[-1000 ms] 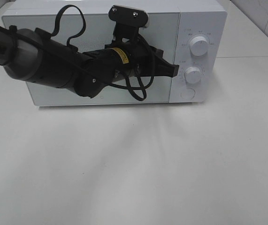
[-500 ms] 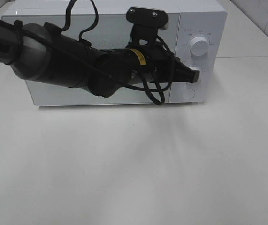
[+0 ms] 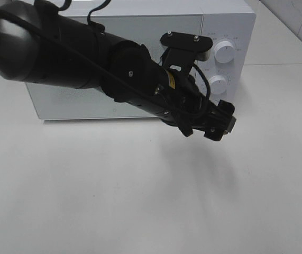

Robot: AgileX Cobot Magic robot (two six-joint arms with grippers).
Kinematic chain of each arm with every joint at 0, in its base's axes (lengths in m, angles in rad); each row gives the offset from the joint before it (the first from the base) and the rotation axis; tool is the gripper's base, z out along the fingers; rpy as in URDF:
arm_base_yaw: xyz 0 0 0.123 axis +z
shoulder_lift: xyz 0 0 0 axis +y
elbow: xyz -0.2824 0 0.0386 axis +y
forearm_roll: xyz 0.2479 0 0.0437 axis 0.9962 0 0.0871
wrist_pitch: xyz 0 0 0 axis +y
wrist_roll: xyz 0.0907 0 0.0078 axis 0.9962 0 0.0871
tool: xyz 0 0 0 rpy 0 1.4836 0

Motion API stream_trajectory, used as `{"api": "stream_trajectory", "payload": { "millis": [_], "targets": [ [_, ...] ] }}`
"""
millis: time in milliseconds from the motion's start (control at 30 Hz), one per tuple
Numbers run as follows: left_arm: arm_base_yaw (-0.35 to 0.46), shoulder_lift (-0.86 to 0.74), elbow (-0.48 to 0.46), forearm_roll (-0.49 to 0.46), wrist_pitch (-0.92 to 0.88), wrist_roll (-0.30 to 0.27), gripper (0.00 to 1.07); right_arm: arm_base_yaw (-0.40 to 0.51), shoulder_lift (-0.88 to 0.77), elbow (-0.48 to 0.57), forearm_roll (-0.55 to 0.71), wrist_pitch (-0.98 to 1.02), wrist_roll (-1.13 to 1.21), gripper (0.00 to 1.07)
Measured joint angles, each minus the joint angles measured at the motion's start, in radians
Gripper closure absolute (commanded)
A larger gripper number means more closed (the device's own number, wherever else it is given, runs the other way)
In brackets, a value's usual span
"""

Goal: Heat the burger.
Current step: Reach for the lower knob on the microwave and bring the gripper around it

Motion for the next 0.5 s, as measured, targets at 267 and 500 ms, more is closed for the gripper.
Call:
{"api": "stream_trajectory", "payload": {
  "millis": [267, 500],
  "targets": [
    [0.0, -0.101, -0.001, -0.001, 0.456, -0.013, 0.07, 0.0, 0.0, 0.0, 0.0, 0.0, 0.0, 0.38],
    [0.0, -0.201, -0.001, 0.018, 0.777, -0.005, 0.08, 0.0, 0.0, 0.0, 0.0, 0.0, 0.0, 0.38]
  ]
}}
